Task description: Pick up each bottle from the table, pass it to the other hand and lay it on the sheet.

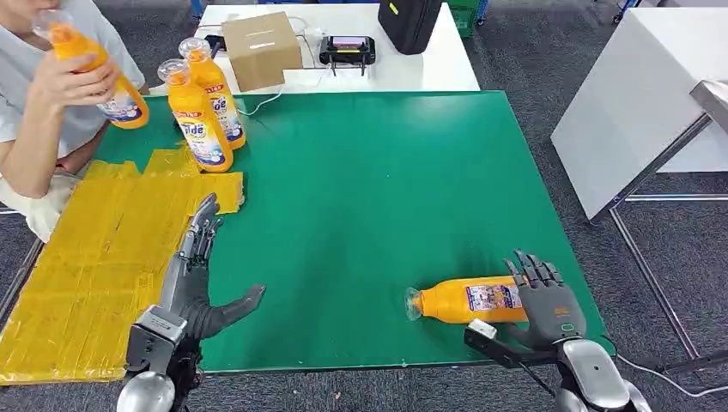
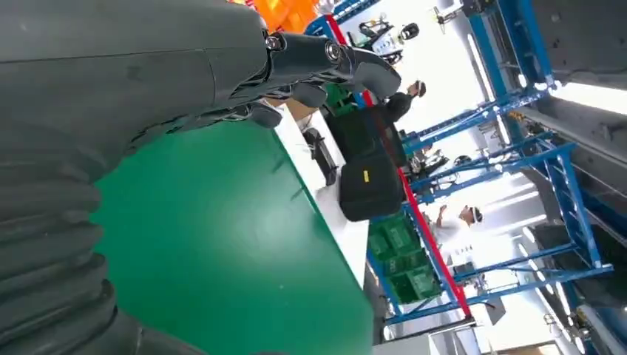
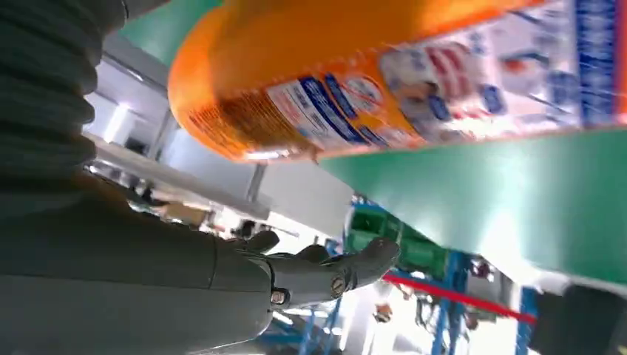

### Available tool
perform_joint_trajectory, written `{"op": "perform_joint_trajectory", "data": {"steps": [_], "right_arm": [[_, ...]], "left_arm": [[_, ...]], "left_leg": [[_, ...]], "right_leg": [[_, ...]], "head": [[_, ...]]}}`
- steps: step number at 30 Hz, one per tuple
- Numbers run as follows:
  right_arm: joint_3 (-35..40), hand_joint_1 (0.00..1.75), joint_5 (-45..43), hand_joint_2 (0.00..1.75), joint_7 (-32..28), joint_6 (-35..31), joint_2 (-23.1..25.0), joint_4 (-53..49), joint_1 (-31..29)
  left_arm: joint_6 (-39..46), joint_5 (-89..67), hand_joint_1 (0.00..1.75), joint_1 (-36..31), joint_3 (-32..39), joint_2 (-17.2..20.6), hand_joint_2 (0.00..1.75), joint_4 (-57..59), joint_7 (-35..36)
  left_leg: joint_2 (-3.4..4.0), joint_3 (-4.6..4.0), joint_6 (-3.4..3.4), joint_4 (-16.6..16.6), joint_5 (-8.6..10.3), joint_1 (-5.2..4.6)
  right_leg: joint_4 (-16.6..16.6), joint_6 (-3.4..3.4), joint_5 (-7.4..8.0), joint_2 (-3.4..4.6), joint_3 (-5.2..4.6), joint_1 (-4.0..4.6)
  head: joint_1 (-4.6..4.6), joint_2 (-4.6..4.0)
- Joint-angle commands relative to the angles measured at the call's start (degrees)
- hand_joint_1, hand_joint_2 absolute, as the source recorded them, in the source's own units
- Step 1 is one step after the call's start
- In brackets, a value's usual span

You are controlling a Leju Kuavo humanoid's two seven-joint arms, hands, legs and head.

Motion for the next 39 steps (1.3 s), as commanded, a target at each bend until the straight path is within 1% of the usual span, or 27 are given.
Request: {"op": "perform_joint_trajectory", "data": {"steps": [1,3,6,7,8,10,11,12,13,14,15,17,18,19,20,21,22,23,25,29,30,33,34,35,37,38,39], "right_arm": [[0.39,0.00,0.58,1.75,-1.29,1.21,2.82,13.70,-6.86],[0.65,0.00,0.60,1.75,-1.37,1.31,3.15,14.78,-7.49],[1.20,0.00,0.89,1.75,-1.50,1.28,3.45,16.49,-8.44],[1.43,0.00,0.90,1.75,-1.56,1.46,3.62,17.20,-8.80],[1.95,0.00,0.98,1.75,-1.85,1.73,3.84,18.50,-9.53],[3.09,0.00,0.98,1.75,-2.62,1.89,4.45,21.12,-10.98],[4.09,0.00,1.04,1.75,-3.55,0.94,5.01,23.13,-12.30],[4.47,0.00,0.71,1.75,-4.03,0.16,5.93,24.66,-13.18],[5.45,0.00,0.74,1.75,-4.37,0.20,6.60,26.40,-14.25],[6.63,0.00,1.47,1.75,-4.27,-0.04,6.83,27.75,-15.19],[7.38,0.00,1.73,1.75,-4.13,-0.64,7.39,29.03,-16.06],[7.91,0.00,1.89,1.75,-3.84,-0.96,7.87,29.86,-16.63],[8.25,0.00,1.59,1.75,-4.17,-1.53,7.91,30.50,-16.98],[8.54,0.21,1.48,1.75,-4.28,-1.54,8.07,30.73,-17.24],[9.18,1.48,1.58,1.75,-4.40,-1.41,8.21,31.19,-17.73],[9.65,1.73,1.67,1.75,-4.42,-1.59,8.31,31.56,-18.07],[9.94,1.68,1.55,1.75,-4.44,-1.79,8.42,31.84,-18.32],[10.15,1.69,1.54,1.75,-4.44,-1.74,8.45,31.98,-18.46],[10.29,1.71,1.54,1.75,-4.42,-1.62,8.23,32.10,-18.47],[10.17,1.69,1.54,1.75,-4.43,-1.62,7.88,32.19,-18.44],[10.13,1.66,1.55,1.75,-4.46,-1.66,7.75,32.21,-18.42],[10.39,1.68,1.49,1.75,-4.49,-1.55,7.34,32.40,-18.60],[10.21,1.66,1.43,1.75,-4.45,-1.95,7.28,32.18,-18.71],[10.14,1.71,1.49,1.75,-4.30,-2.33,7.24,31.73,-18.75],[10.11,1.75,1.69,1.75,-4.14,-2.88,7.14,30.45,-18.93],[9.45,1.75,1.89,1.75,-3.73,-4.93,7.17,28.45,-18.70],[9.49,1.75,1.84,1.75,-3.89,-4.47,7.11,27.61,-18.84]], "left_arm": [[-0.59,1.86,0.00,-3.35,-2.00,0.41,1.75,3.85,0.53],[-0.63,1.95,0.00,-3.48,-2.08,0.40,1.75,3.96,0.54],[-0.70,2.15,0.00,-3.73,-2.28,0.39,1.75,4.22,0.58],[-0.83,2.32,0.00,-3.92,-2.44,0.38,1.75,4.43,0.59],[-0.87,2.43,0.00,-4.15,-2.63,0.38,1.75,4.64,0.61],[-0.88,2.64,0.00,-4.57,-2.93,0.34,1.75,4.95,0.61],[-0.89,3.12,0.00,-4.92,-3.15,0.19,1.75,5.13,0.46],[-0.85,3.44,0.00,-5.05,-3.27,0.14,1.75,5.12,0.27],[-0.90,3.76,0.00,-5.18,-3.53,0.09,1.75,5.15,0.16],[-0.93,3.97,0.00,-5.41,-3.81,0.06,1.75,5.36,0.14],[-0.90,4.03,0.00,-5.60,-4.05,0.05,1.75,5.51,0.14],[-0.88,4.04,0.00,-5.76,-4.20,0.03,1.75,5.76,0.14],[-0.83,4.31,0.00,-5.79,-4.24,0.01,1.75,5.77,0.21],[-0.80,4.40,0.00,-5.81,-4.25,0.02,1.75,5.83,0.22],[-0.77,4.48,0.00,-5.97,-4.29,-0.03,1.75,6.04,0.24],[-0.74,4.55,0.00,-6.08,-4.34,-0.07,1.75,6.17,0.25],[-0.66,4.55,0.00,-6.12,-4.38,-0.06,1.75,6.23,0.25],[-0.64,4.69,0.00,-6.09,-4.29,-0.10,1.75,6.26,0.30],[-0.61,4.82,0.00,-6.09,-4.17,-0.11,1.75,6.33,0.33],[-0.60,4.82,0.00,-6.08,-4.15,-0.09,1.75,6.35,0.33],[-0.60,4.82,0.00,-6.08,-4.15,-0.09,1.75,6.36,0.33],[-0.58,4.97,0.00,-6.25,-4.13,-0.18,1.75,6.70,0.38],[-0.63,5.00,0.00,-6.26,-4.15,-0.22,1.75,6.72,0.40],[-0.70,5.10,0.00,-6.24,-4.13,-0.24,1.75,6.69,0.45],[-0.83,5.30,0.00,-6.12,-3.99,-0.40,1.75,6.68,0.76],[-0.96,5.27,0.00,-5.98,-3.85,-0.55,1.75,6.68,1.08],[-0.95,5.27,0.00,-5.92,-3.85,-0.60,1.75,6.65,1.09]], "left_leg": [[0.00,0.36,-0.10,-0.06,-0.10,0.12],[0.03,0.22,-0.08,-0.06,-0.04,0.09],[-0.01,0.45,-0.13,-0.08,-0.12,0.15],[-0.01,0.28,-0.09,-0.07,-0.05,0.10],[0.00,0.45,-0.13,-0.07,-0.13,0.15],[0.06,0.33,-0.08,-0.05,-0.07,0.14],[0.08,0.44,-0.11,-0.05,-0.12,0.17],[0.05,0.32,-0.08,-0.08,-0.04,0.12],[0.09,0.46,-0.11,-0.05,-0.10,0.18],[0.11,0.34,-0.09,-0.07,-0.03,0.16],[0.09,0.48,-0.12,-0.07,-0.07,0.17],[0.15,0.52,-0.14,-0.09,-0.06,0.20],[0.09,0.47,-0.11,-0.08,-0.04,0.17],[0.12,0.55,-0.10,-0.08,-0.03,0.17],[0.14,0.62,-0.11,-0.06,-0.06,0.19],[0.15,0.62,-0.10,-0.09,-0.02,0.16],[0.14,0.53,-0.08,-0.06,0.00,0.13],[0.11,0.64,-0.13,-0.06,-0.05,0.18],[0.14,0.54,-0.08,-0.07,-0.01,0.12],[0.05,0.63,-0.10,-0.08,-0.03,0.15],[0.02,0.69,-0.12,-0.07,-0.06,0.16],[0.07,0.57,-0.07,-0.07,-0.01,0.13],[-0.01,0.67,-0.11,-0.06,-0.05,0.17],[0.01,0.65,-0.09,-0.07,-0.04,0.15],[-0.01,0.67,-0.11,-0.07,-0.05,0.16],[0.02,0.65,-0.10,-0.07,-0.04,0.14],[0.06,0.54,-0.08,-0.04,-0.01,0.11]], "right_leg": [[-0.14,-0.12,-0.04,0.29,0.39,0.08],[-0.12,-0.09,0.01,0.23,0.23,0.07],[-0.16,-0.16,-0.06,0.34,0.48,0.10],[-0.13,-0.10,-0.02,0.23,0.30,0.07],[-0.15,-0.15,-0.08,0.34,0.48,0.09],[-0.15,-0.10,-0.02,0.29,0.36,0.10],[-0.17,-0.13,-0.04,0.39,0.46,0.13],[-0.15,-0.09,0.00,0.27,0.33,0.09],[-0.17,-0.14,-0.03,0.41,0.48,0.13],[-0.16,-0.10,0.03,0.33,0.34,0.13],[-0.18,-0.14,-0.01,0.40,0.48,0.12],[-0.19,-0.17,0.03,0.46,0.48,0.15],[-0.16,-0.14,0.02,0.34,0.44,0.13],[-0.16,-0.13,0.02,0.32,0.48,0.12],[-0.16,-0.16,0.00,0.39,0.55,0.14],[-0.16,-0.15,0.03,0.35,0.52,0.11],[-0.11,-0.11,0.03,0.29,0.45,0.09],[-0.14,-0.17,0.00,0.39,0.57,0.13],[-0.11,-0.11,0.03,0.31,0.46,0.08],[-0.15,-0.12,-0.01,0.26,0.58,0.10],[-0.14,-0.15,-0.05,0.29,0.65,0.10],[-0.11,-0.10,0.00,0.20,0.52,0.08],[-0.15,-0.14,-0.04,0.24,0.65,0.11],[-0.13,-0.13,-0.04,0.22,0.62,0.09],[-0.14,-0.14,-0.04,0.24,0.65,0.10],[-0.12,-0.13,-0.04,0.25,0.60,0.09],[-0.08,-0.10,-0.01,0.22,0.48,0.07]], "head": [[0.00,0.00],[0.00,0.00],[0.00,0.00],[0.00,0.00],[0.00,0.00],[0.02,0.00],[-0.02,0.00],[0.00,0.00],[0.02,0.00],[0.02,0.00],[0.00,0.00],[0.00,0.00],[0.00,0.00],[0.02,0.00],[0.00,0.00],[0.00,0.00],[0.02,0.00],[0.00,0.00],[0.00,0.00],[0.00,0.00],[0.00,0.00],[0.02,0.00],[0.02,0.00],[0.02,0.00],[0.02,0.00],[0.00,0.00],[0.02,0.00]]}}
